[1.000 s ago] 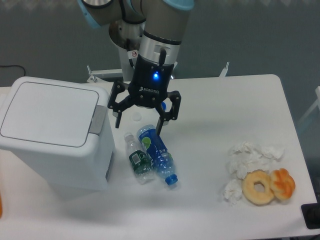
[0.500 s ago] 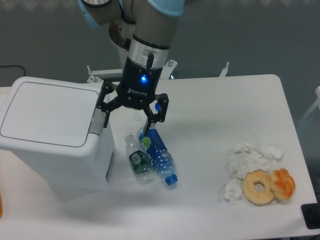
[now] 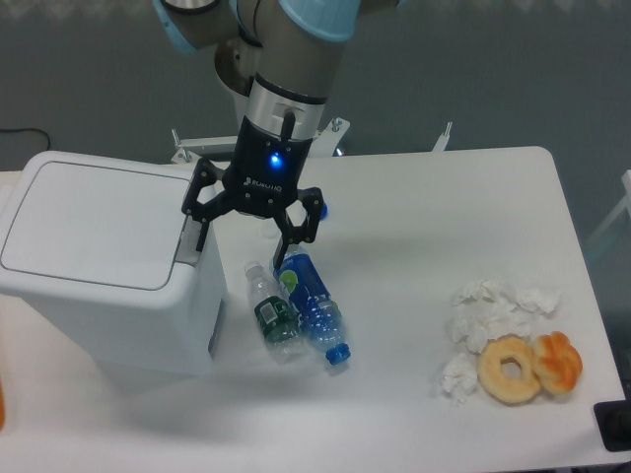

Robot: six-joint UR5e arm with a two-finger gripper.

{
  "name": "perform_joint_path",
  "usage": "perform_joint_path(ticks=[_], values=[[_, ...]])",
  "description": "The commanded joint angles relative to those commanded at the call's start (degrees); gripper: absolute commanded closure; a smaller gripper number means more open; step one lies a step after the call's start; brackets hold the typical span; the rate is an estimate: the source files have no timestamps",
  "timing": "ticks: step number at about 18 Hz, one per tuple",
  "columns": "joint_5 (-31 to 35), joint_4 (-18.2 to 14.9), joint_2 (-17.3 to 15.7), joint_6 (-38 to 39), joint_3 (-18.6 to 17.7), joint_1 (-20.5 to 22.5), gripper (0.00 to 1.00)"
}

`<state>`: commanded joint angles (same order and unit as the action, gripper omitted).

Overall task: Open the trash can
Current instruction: 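Lower the gripper fingers onto the lid's grey push button, then press the lid button so the white lid pops open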

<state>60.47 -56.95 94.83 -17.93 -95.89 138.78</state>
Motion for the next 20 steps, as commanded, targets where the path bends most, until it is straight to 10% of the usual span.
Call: perform_joint_path(ticks=[20], values=[[0.1, 0.2, 0.0, -0.4, -1.0, -0.4, 0.0]])
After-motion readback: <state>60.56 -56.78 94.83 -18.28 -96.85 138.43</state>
